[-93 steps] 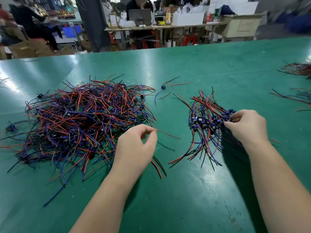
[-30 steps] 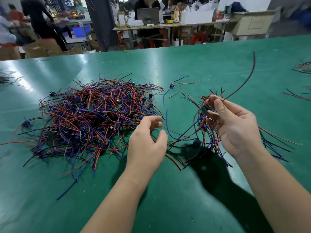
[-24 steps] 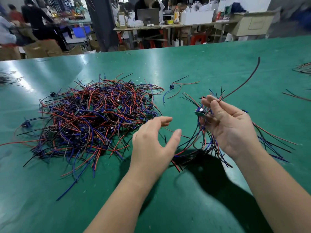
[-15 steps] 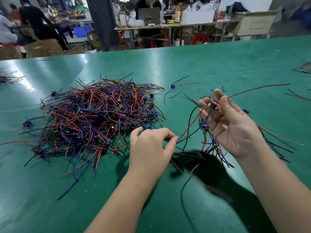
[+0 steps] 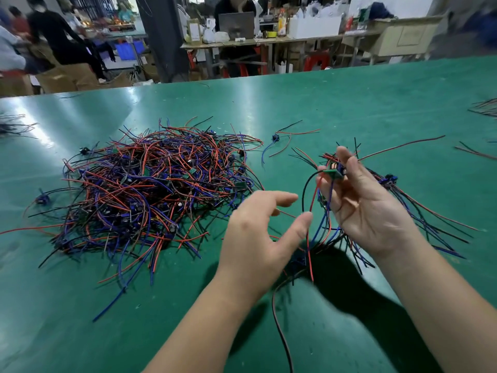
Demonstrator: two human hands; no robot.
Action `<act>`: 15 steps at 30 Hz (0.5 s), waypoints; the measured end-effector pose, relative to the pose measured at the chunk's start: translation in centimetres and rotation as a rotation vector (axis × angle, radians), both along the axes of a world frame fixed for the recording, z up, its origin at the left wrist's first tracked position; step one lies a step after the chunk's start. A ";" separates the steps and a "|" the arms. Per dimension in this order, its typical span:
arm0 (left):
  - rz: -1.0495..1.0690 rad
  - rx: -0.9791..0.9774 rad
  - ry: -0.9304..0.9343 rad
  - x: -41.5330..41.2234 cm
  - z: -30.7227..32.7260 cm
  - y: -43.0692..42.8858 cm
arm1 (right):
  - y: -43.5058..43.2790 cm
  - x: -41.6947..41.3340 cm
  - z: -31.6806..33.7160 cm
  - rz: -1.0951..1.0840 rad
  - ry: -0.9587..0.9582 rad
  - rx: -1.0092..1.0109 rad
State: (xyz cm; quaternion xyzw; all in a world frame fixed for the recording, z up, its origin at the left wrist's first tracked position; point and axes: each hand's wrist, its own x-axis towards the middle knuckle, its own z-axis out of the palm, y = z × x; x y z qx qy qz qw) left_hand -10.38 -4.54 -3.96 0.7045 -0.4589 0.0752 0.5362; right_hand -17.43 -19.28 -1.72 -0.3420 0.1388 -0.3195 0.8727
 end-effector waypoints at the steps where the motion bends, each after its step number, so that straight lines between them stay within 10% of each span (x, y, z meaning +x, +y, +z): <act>1: -0.011 0.039 0.021 -0.2 -0.3 -0.1 | 0.2 0.0 -0.1 0.033 0.012 -0.009; 9: -0.134 0.122 0.361 0.2 -1.3 -0.6 | 1.2 0.0 -0.3 0.134 0.035 -0.055; 15: 0.103 0.020 0.194 1.6 -0.8 -0.1 | 0.6 -0.9 0.1 0.234 0.059 -0.124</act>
